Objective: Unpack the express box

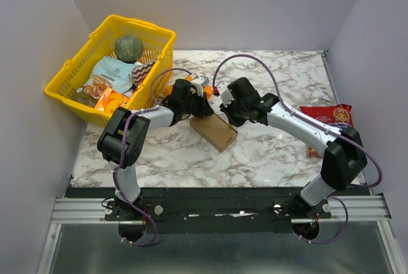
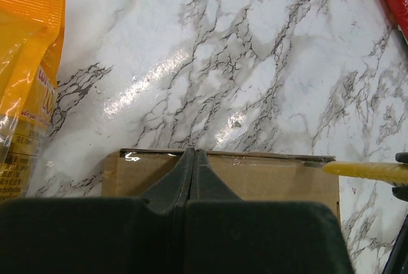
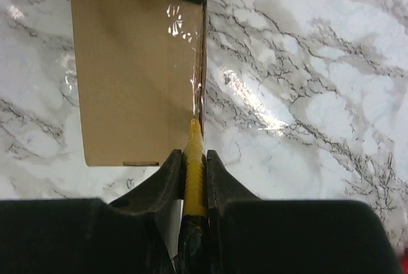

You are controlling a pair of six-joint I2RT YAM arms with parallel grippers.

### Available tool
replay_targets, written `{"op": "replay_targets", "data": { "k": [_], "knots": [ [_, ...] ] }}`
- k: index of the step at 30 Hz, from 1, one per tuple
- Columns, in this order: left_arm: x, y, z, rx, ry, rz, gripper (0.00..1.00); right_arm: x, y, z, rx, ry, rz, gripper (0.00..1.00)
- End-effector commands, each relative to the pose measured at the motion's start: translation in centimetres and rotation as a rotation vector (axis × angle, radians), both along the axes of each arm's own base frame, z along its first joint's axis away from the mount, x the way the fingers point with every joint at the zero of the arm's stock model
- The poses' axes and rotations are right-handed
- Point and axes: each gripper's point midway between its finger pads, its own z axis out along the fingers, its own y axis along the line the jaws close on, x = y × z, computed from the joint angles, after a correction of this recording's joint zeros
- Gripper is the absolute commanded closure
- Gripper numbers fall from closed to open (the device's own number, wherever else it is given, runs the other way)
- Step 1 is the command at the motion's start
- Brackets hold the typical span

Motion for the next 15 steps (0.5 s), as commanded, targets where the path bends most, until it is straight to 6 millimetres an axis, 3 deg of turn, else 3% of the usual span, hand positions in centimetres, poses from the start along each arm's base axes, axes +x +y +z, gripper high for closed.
{"op": "replay_targets", "data": {
  "k": [1,11,14,15],
  "knots": [
    [-1.1,3.5,-5.9,0.169,0.118,0.078,1.0,-4.6,-3.5,-1.9,-0.095,0.162,-0.004,1.0],
    [-1.1,3.5,-5.8,0.17,0.119,0.078,1.0,-5.6,-4.9,-2.3,-0.115,0.173,-0.015,1.0],
    [-1.1,3.5,-5.7,0.169,0.117,0.078,1.0,-5.6,-5.2,-1.7,-0.115,0.166,-0.027,0.99],
    [-1.2,3.4,-5.6,0.163,0.114,0.068,1.0,-5.3,-5.0,-0.6,-0.092,0.139,-0.027,1.0]
  ]
}}
